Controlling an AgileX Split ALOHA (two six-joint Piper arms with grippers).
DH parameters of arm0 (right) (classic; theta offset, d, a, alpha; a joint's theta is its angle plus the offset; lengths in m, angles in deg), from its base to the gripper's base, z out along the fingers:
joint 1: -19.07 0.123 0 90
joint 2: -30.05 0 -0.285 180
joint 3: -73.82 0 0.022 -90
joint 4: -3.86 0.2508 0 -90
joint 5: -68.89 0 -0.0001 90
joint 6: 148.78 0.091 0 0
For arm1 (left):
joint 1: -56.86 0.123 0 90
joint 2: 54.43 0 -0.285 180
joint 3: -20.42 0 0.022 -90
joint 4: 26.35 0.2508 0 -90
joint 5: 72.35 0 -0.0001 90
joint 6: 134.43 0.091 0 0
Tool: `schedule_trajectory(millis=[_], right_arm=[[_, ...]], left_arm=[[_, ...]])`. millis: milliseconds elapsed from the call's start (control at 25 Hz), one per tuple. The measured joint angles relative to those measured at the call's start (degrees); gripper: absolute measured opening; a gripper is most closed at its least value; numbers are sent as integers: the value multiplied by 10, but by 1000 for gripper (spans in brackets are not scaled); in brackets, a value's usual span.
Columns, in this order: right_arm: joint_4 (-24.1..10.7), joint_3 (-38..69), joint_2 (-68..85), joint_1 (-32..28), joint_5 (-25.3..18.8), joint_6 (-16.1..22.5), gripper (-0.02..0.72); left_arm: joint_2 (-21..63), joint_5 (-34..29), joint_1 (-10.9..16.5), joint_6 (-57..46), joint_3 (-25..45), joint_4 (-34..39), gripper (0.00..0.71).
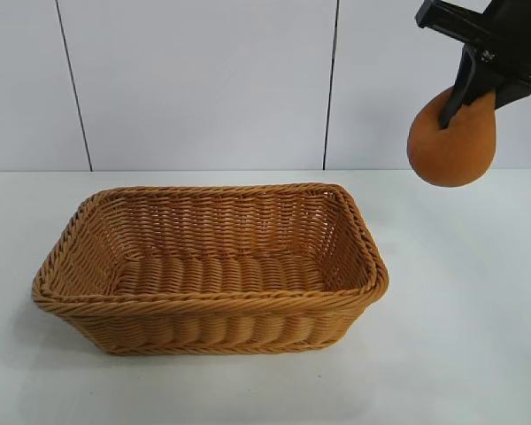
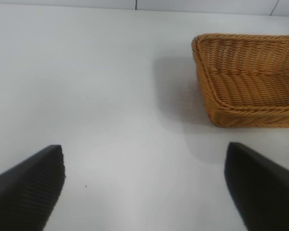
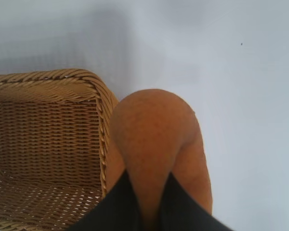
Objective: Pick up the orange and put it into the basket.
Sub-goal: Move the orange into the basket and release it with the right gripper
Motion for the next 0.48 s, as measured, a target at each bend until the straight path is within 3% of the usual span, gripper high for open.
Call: schedule_trajectory(millis=[160, 480], right_arm=[[6, -1, 0, 57, 20, 8, -3], [12, -2, -5, 205, 109, 49, -3]], left_arm=[[0, 0, 0, 0, 0, 0, 643], [0, 0, 0, 0, 0, 0, 643]])
